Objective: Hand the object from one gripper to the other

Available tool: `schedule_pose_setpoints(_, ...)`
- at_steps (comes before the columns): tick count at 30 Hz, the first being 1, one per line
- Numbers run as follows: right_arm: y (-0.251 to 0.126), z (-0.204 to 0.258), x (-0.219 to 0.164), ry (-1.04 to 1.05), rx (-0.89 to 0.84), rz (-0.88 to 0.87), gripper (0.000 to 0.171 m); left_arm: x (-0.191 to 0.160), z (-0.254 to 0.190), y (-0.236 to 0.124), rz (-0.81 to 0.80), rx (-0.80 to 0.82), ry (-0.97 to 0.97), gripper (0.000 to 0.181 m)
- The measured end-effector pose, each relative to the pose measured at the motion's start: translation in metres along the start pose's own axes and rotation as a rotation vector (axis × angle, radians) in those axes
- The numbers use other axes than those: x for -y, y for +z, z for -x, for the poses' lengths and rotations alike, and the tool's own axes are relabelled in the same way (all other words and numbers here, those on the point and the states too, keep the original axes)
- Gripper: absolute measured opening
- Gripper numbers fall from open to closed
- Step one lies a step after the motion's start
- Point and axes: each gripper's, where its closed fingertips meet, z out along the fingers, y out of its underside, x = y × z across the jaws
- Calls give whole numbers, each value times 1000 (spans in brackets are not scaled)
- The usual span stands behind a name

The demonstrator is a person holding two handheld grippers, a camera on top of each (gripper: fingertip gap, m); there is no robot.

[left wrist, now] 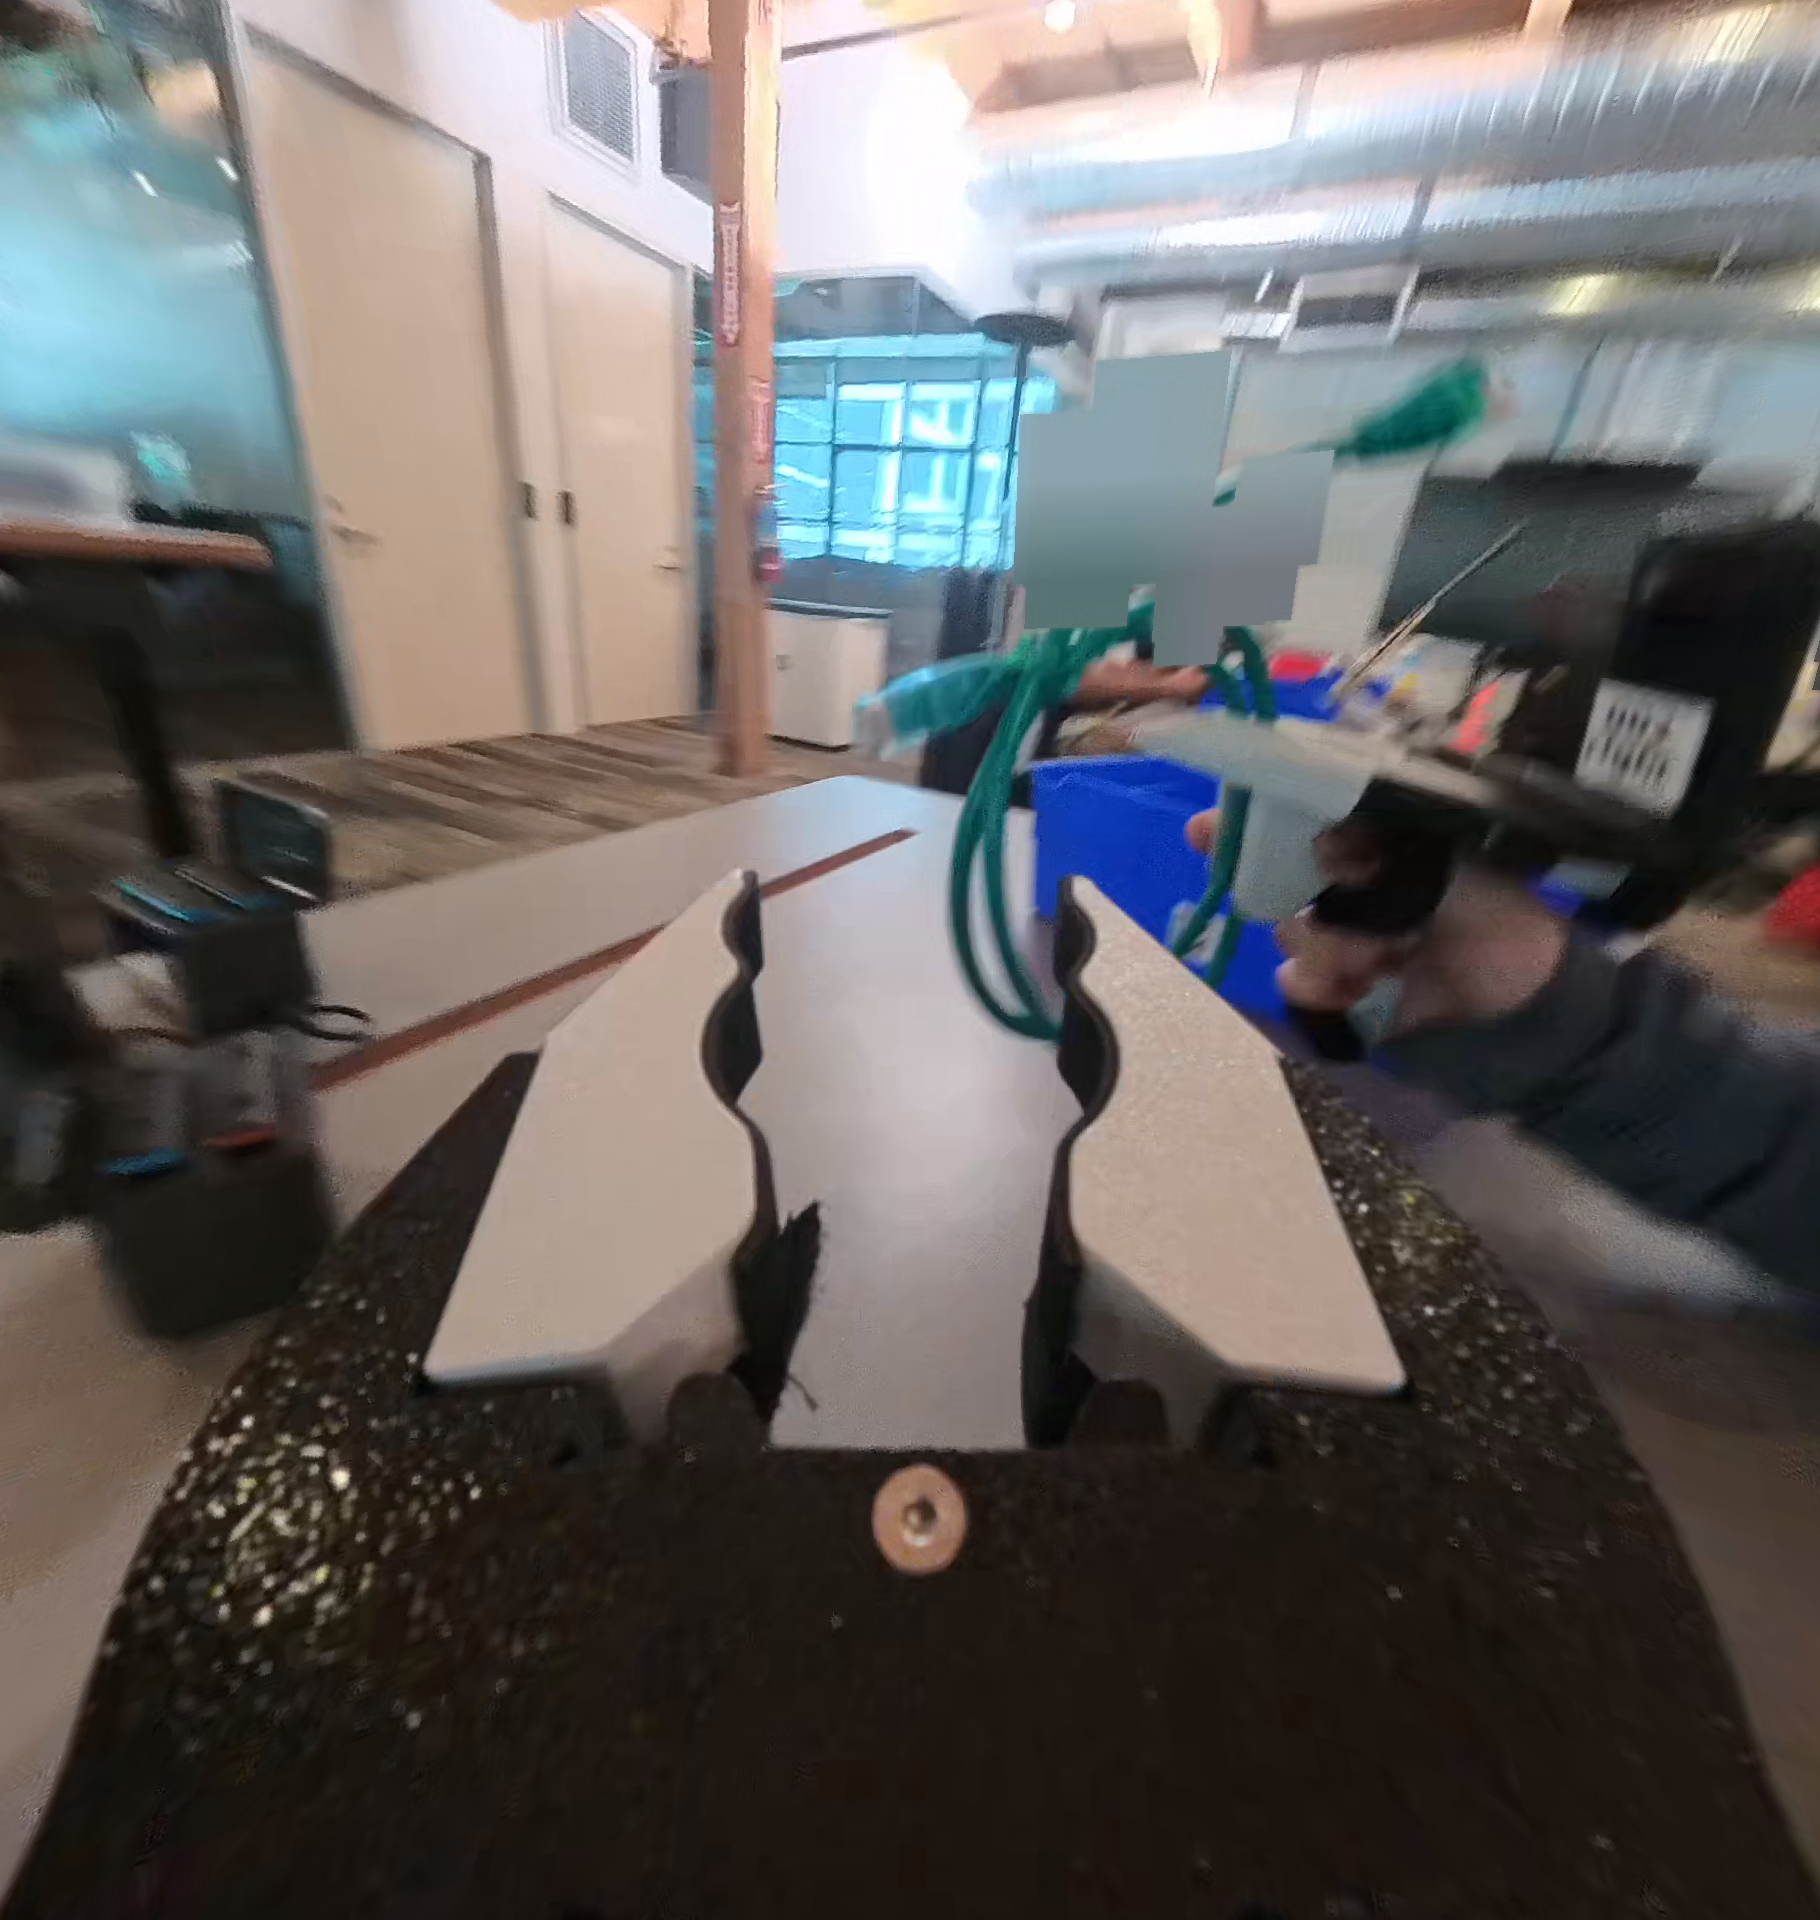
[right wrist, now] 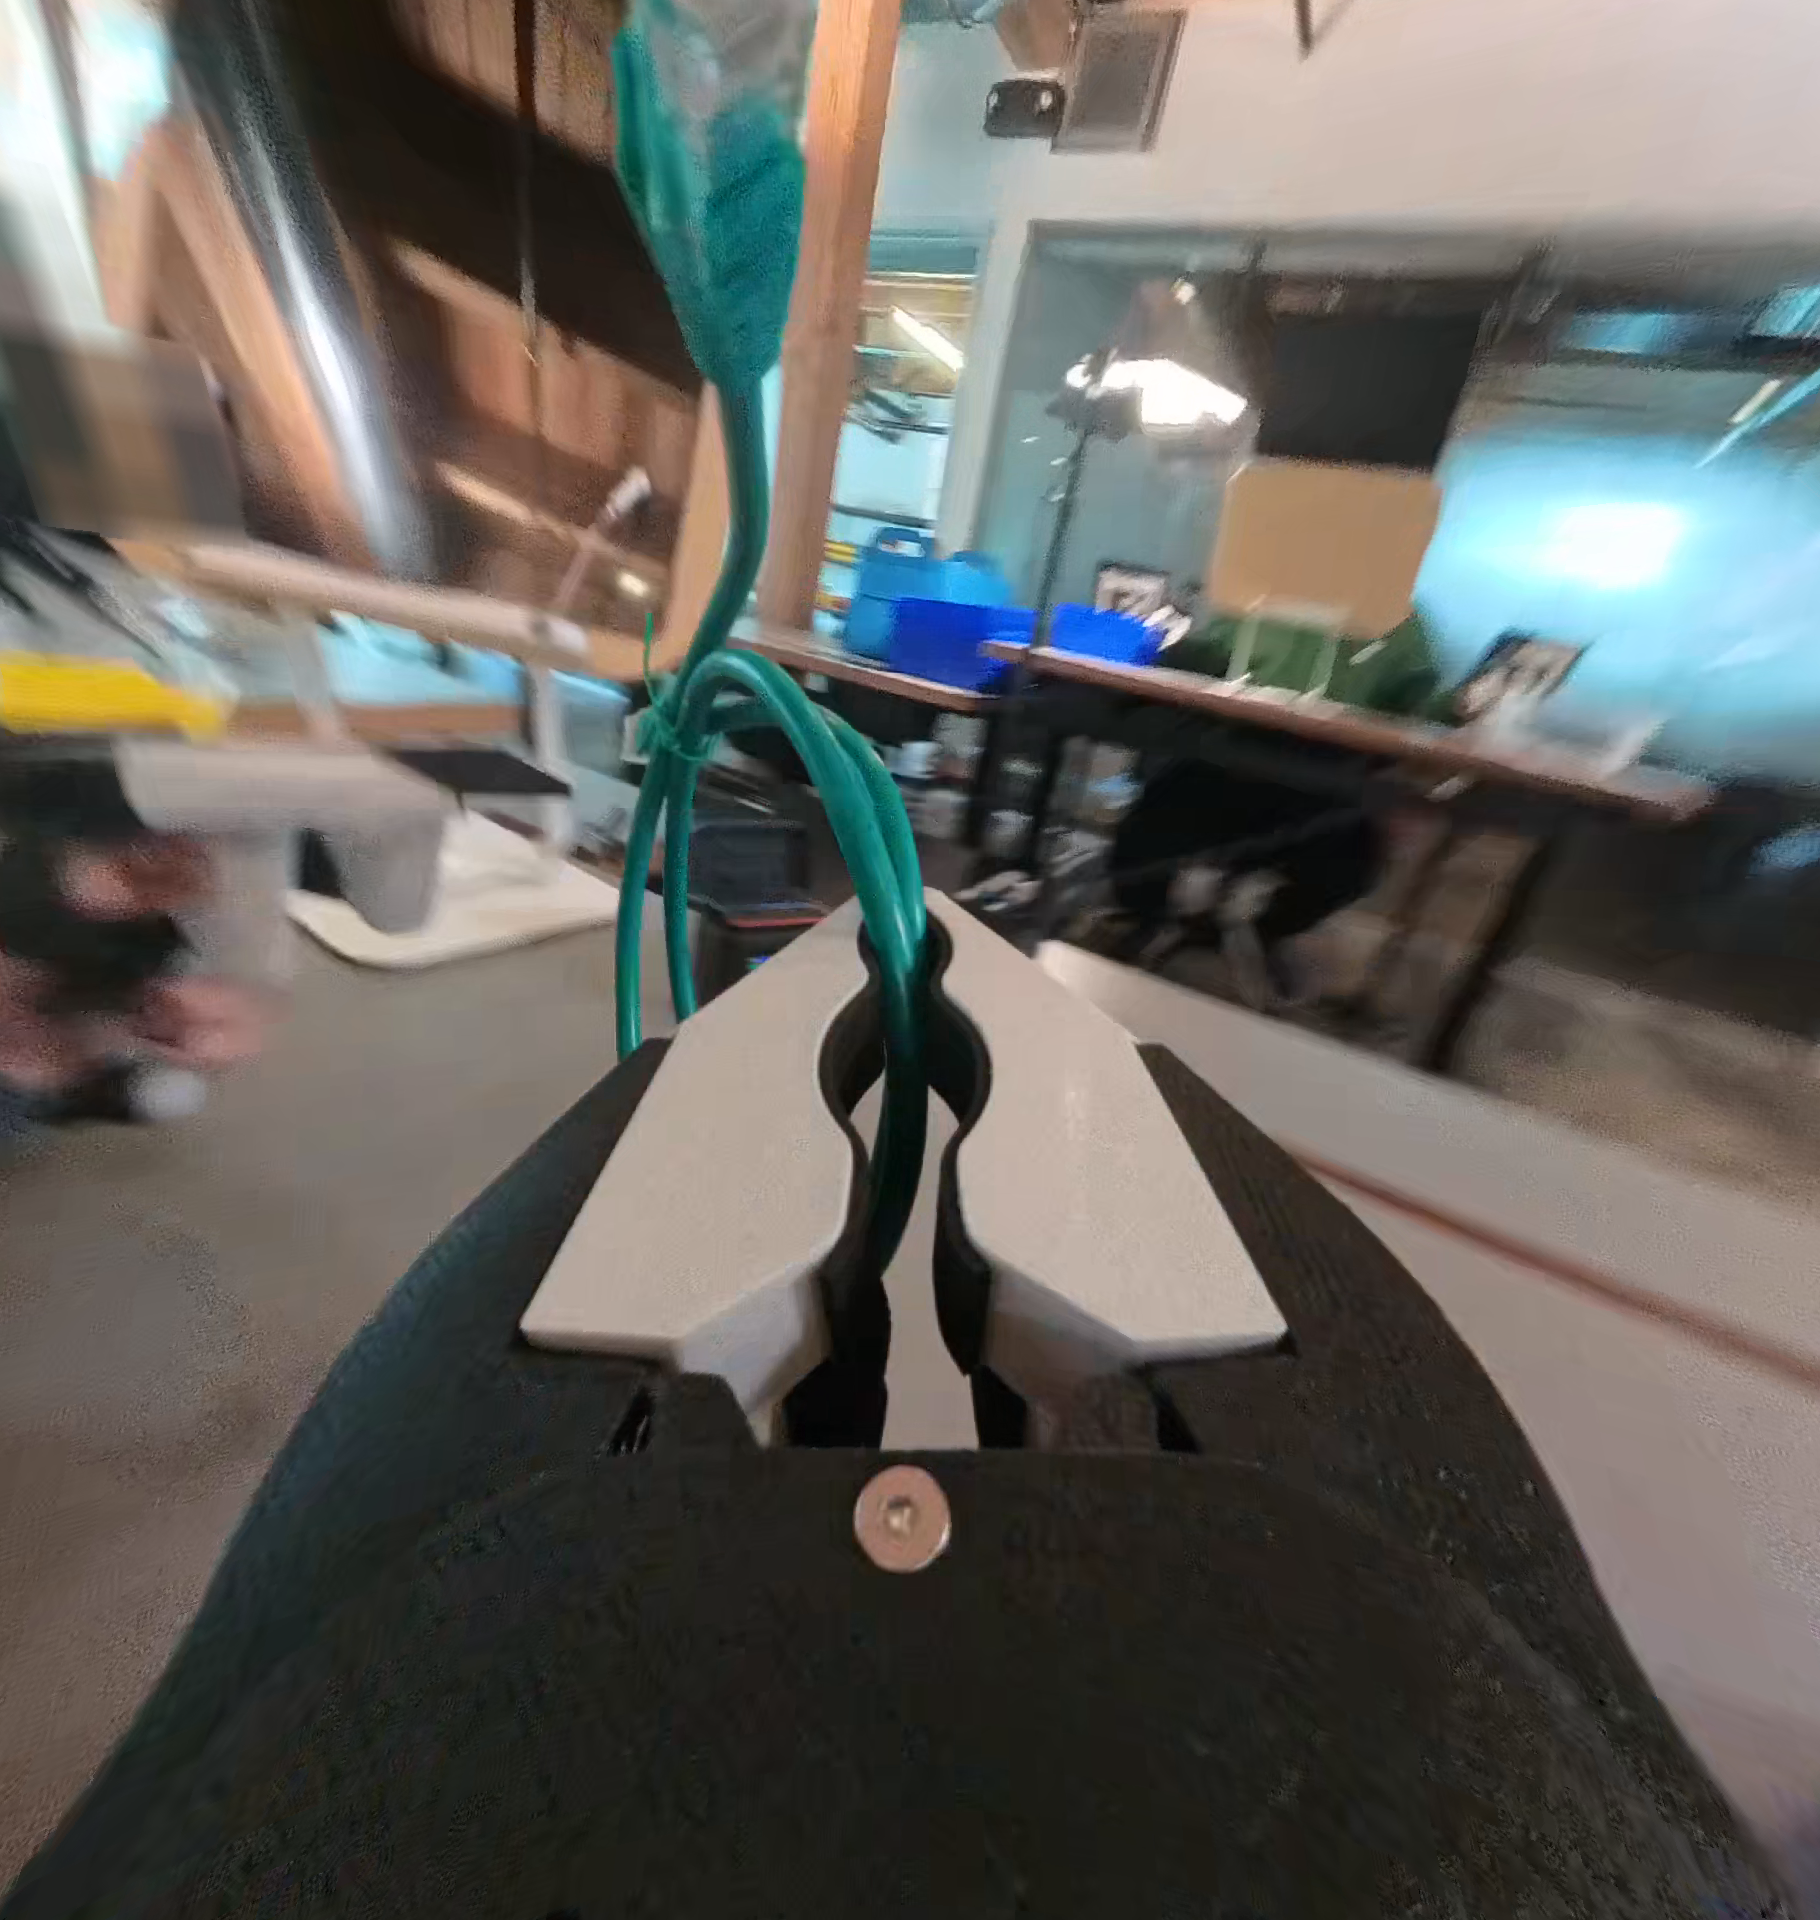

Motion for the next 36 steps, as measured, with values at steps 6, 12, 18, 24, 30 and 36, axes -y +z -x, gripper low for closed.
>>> schedule_pose_setpoints(6,1,6,-7,481,229,20,0,-14,-44,9,105,-208,57,84)
schedule_pose_setpoints(12,4,27,-10,500,333,37,0,-19,-63,10,99,-416,-279,12)
schedule_pose_setpoints(18,10,-2,-21,24,-10,45,49,-8,-46,13,43,-331,-387,8)
schedule_pose_setpoints(24,-8,55,2,-1089,-109,-185,85,16,-17,6,-125,-299,-681,8)
schedule_pose_setpoints(30,-3,103,-28,-1460,43,-170,100,25,-12,3,-181,-338,-860,8)
schedule_pose_setpoints(36,1,73,-19,-1520,-168,-115,24,21,-50,10,-46,-536,-951,8)
